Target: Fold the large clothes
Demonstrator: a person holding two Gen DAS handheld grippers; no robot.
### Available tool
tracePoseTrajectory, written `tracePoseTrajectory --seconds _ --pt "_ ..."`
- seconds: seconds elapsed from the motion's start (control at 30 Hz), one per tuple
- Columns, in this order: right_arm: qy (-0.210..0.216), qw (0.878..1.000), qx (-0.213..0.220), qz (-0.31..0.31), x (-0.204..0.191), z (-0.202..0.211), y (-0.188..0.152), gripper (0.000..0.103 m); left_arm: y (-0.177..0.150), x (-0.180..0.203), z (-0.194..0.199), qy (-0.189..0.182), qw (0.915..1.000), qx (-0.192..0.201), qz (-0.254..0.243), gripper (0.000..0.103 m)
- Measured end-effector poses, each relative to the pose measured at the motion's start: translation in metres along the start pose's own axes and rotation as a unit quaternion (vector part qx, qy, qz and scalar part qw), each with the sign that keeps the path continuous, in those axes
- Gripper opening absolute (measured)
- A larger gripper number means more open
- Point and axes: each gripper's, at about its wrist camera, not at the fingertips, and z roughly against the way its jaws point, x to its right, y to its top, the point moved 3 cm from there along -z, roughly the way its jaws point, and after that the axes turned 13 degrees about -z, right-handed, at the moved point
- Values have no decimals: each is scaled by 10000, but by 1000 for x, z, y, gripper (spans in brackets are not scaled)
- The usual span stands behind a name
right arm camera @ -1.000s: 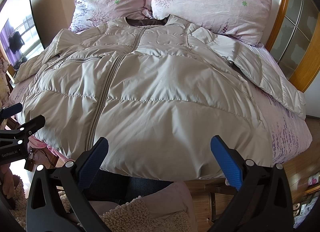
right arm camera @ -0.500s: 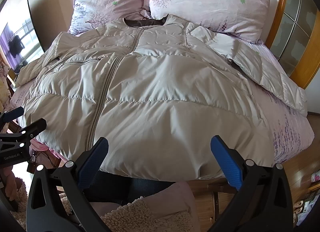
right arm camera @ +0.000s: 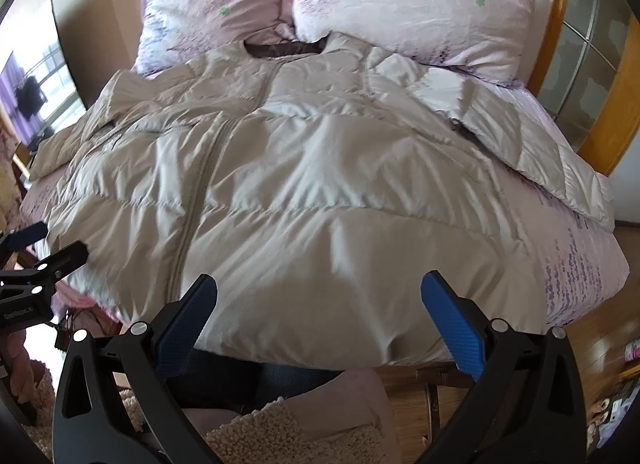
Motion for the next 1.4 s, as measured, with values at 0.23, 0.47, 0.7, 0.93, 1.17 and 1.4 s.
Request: tracePoseTrajectory --seconds 0.23,0.47,0.7,0.93,1.17,1.4 --pt "582 9930 362 -962 46 -4 27 102 7 -13 -8 -453 9984 62 341 101" --pt "932 9550 548 -2764 126 -23 59 102 24 -29 -18 -629 9962 266 545 101" --pt "789 8821 691 -4593 235 -43 87 83 49 -55 -36 -1681 9781 467 1133 101" --pt "306 7922 901 -6028 346 -60 89 73 91 -78 -59 -2039 9692 183 1370 101" --pt "-21 7583 951 -6449 393 -71 84 55 136 -92 -82 -1837 9747 178 1264 101" --pt "-187 7688 952 -6321 392 -78 86 30 169 -87 -108 -1762 9813 57 779 101"
